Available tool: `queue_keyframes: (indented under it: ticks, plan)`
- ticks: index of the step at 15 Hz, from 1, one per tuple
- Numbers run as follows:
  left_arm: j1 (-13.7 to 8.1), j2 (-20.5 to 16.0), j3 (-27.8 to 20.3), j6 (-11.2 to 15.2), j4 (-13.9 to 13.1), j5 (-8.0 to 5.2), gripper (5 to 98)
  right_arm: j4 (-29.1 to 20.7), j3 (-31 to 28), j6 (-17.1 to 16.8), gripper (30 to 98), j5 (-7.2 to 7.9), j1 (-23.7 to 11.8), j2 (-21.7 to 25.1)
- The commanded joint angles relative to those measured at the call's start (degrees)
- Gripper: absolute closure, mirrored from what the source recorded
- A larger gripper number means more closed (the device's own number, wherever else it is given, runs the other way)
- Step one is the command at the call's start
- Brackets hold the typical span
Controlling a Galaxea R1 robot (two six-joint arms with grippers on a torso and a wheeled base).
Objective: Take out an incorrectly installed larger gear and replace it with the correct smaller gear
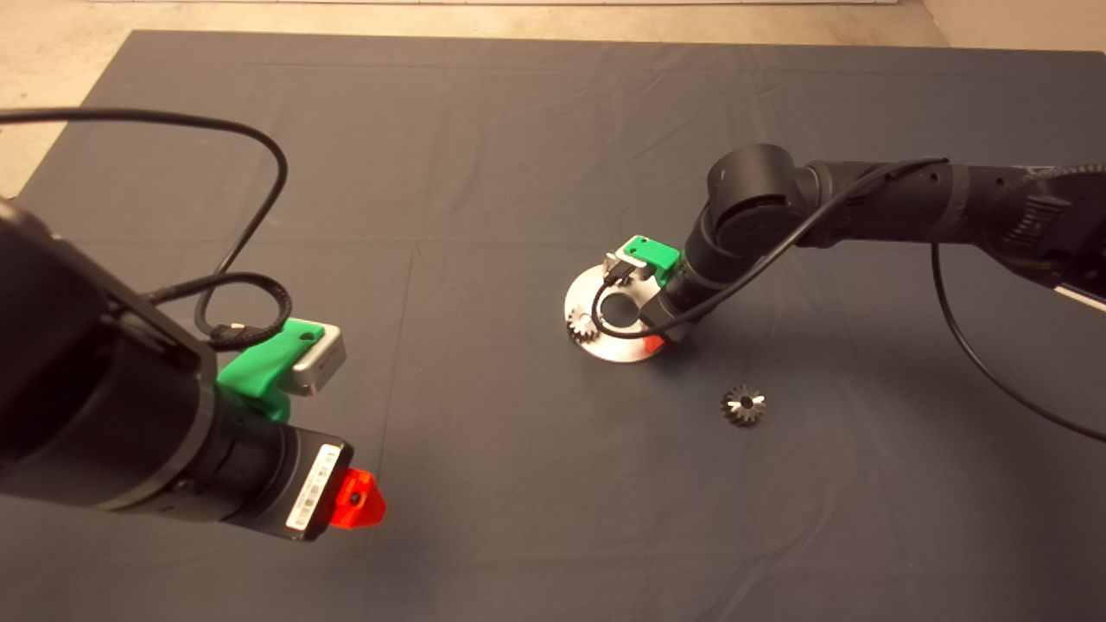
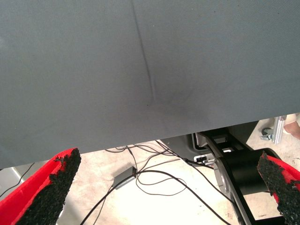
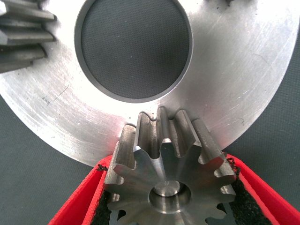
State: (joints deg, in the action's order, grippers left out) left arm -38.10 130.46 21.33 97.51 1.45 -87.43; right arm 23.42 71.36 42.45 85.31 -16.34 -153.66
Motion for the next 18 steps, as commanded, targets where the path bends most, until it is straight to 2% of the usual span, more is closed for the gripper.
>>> queue_keyframes:
  ticks: [1, 7, 9, 18]
  plan:
    - [-0.49, -0.06, -0.60, 0.36, -1.10, -7.57, 5.8, 3.47, -0.10, 0.23, 71.8, 0.38, -1.28, -0.02]
    - [-0.49, 0.03, -0.60, 0.40, -1.10, -7.57, 5.8, 3.47, -0.89, 0.21, 72.2, 0.47, -1.42, -0.55]
    - [-0.49, 0.03, -0.60, 0.40, -1.10, -7.57, 5.8, 3.47, -2.03, 0.36, 75.6, 0.47, -1.51, -0.90]
    - [-0.49, 0.03, -0.69, 0.40, -1.10, -7.57, 5.8, 3.29, -4.58, 0.62, 77.2, 0.56, -1.51, -1.25]
